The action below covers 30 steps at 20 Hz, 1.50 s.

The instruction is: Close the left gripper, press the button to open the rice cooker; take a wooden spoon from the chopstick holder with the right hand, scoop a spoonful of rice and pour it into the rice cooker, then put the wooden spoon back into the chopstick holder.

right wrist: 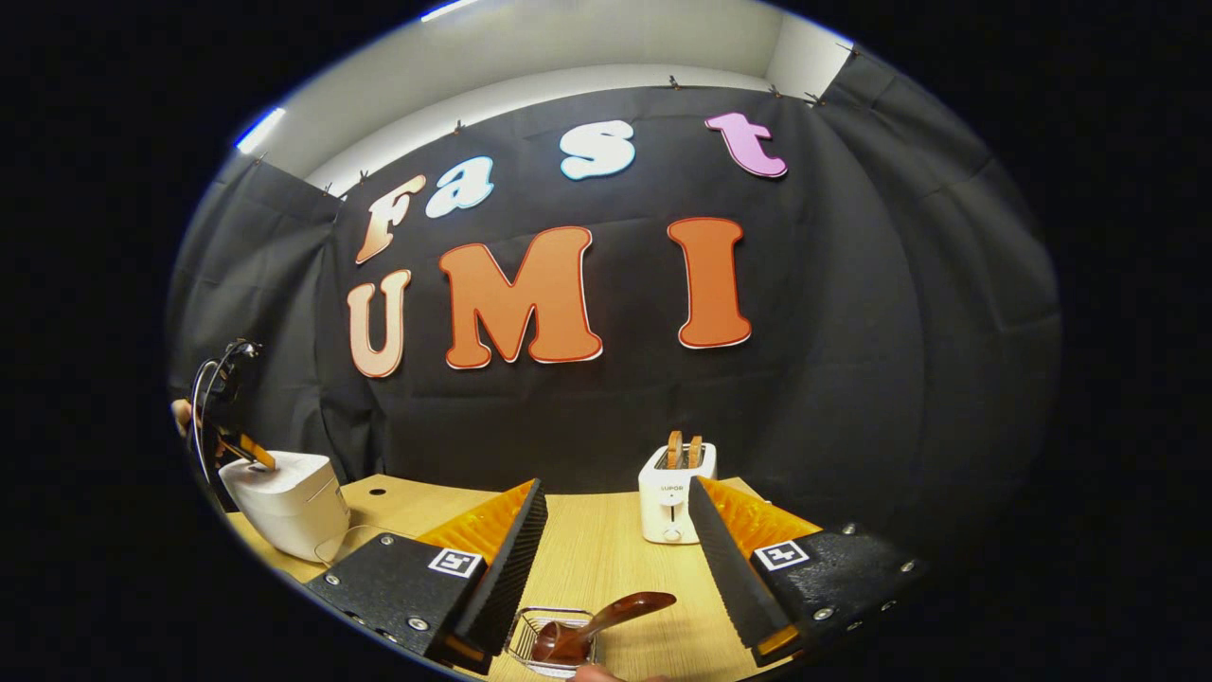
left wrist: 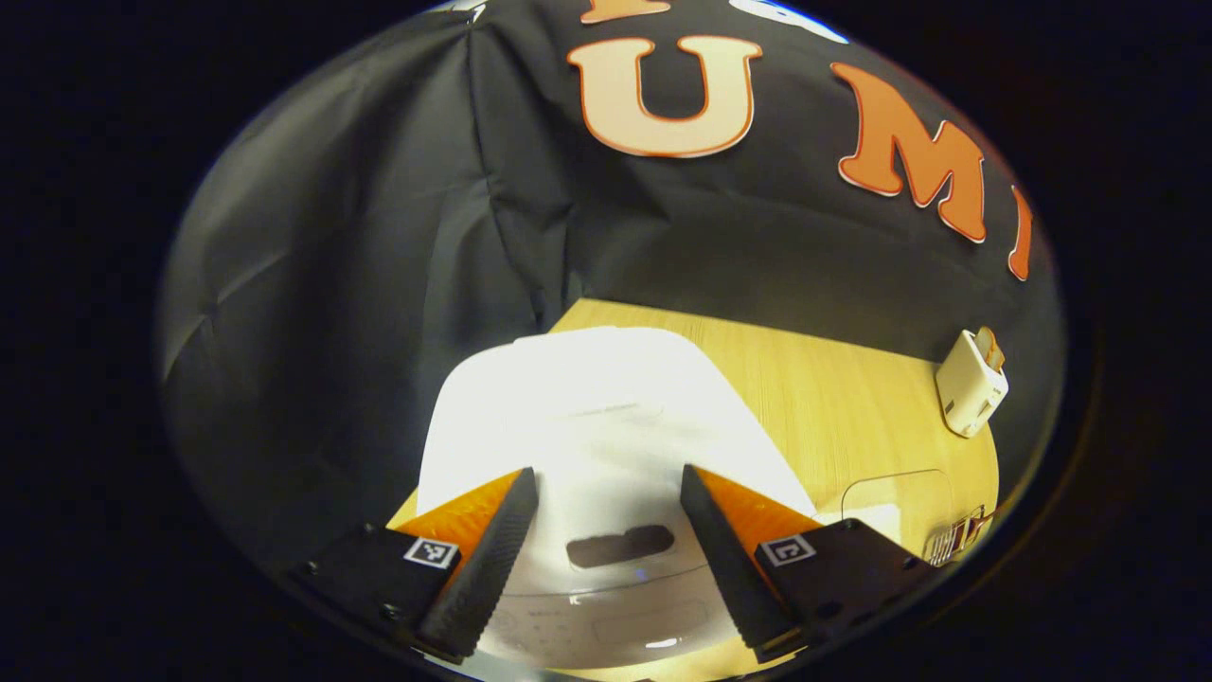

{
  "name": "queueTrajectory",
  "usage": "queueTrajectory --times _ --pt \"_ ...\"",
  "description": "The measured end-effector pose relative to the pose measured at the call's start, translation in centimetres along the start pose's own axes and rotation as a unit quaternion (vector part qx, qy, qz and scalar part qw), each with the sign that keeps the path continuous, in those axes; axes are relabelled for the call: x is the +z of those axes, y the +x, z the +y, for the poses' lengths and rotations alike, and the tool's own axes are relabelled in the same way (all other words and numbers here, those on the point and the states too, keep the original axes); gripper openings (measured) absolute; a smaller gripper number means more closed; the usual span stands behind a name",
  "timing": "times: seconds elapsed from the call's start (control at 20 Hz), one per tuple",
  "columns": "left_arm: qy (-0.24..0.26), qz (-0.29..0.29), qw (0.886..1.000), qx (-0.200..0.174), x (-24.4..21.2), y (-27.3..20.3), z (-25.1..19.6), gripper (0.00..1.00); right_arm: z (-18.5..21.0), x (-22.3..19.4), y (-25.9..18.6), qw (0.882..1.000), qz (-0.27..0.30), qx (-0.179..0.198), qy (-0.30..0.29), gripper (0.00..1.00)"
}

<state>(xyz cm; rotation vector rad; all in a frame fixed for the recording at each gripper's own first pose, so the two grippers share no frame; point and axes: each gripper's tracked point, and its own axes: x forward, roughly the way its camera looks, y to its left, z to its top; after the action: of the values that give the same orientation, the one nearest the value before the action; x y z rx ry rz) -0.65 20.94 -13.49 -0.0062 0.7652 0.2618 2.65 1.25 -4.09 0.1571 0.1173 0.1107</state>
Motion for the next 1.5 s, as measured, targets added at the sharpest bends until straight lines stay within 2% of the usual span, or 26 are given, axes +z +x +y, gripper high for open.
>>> queueTrajectory --times 0.45,0.55,0.65,0.85,0.9,1.0,1.1,1.15,1.35,1.5 --pt "-0.005 -0.015 1.0 0.013 0.3 0.3 0.1 1.0 0.5 0.2 -0.8 1.0 0.001 0.002 -0.026 0.89" --pt "-0.006 -0.031 0.999 0.009 0.9 0.0 0.0 0.97 0.9 0.6 -0.9 1.0 -0.003 0.004 -0.03 0.89" --pt "-0.005 -0.05 0.999 0.013 1.5 -0.4 0.0 1.0 1.1 0.7 -0.9 0.999 -0.004 0.005 -0.035 0.89" --pt "0.005 -0.113 0.994 0.013 3.6 -1.8 -0.9 0.98 2.0 0.7 -1.0 0.999 -0.003 0.007 -0.045 0.89" --pt "0.009 -0.134 0.991 0.015 4.2 -2.6 -1.1 1.0 2.2 0.8 -1.1 0.999 -0.004 0.009 -0.048 0.9" --pt "0.011 -0.171 0.985 0.011 5.1 -4.3 -1.8 0.97 2.9 0.8 -1.0 0.998 -0.006 0.012 -0.054 0.9" --pt "0.01 -0.205 0.979 -0.003 5.8 -6.1 -2.7 1.0 3.4 0.9 -1.1 0.998 -0.009 0.015 -0.057 0.9" --pt "0.013 -0.223 0.975 -0.01 6.0 -7.1 -3.2 0.97 3.7 1.0 -1.0 0.998 -0.011 0.017 -0.058 0.91" --pt "0.045 -0.307 0.951 -0.019 6.8 -10.5 -4.9 0.99 4.6 0.6 -0.8 0.998 -0.012 0.02 -0.058 0.91" --pt "0.056 -0.359 0.931 -0.04 7.1 -12.2 -7.8 0.96 5.2 0.6 -0.7 0.998 -0.015 0.02 -0.057 0.92"
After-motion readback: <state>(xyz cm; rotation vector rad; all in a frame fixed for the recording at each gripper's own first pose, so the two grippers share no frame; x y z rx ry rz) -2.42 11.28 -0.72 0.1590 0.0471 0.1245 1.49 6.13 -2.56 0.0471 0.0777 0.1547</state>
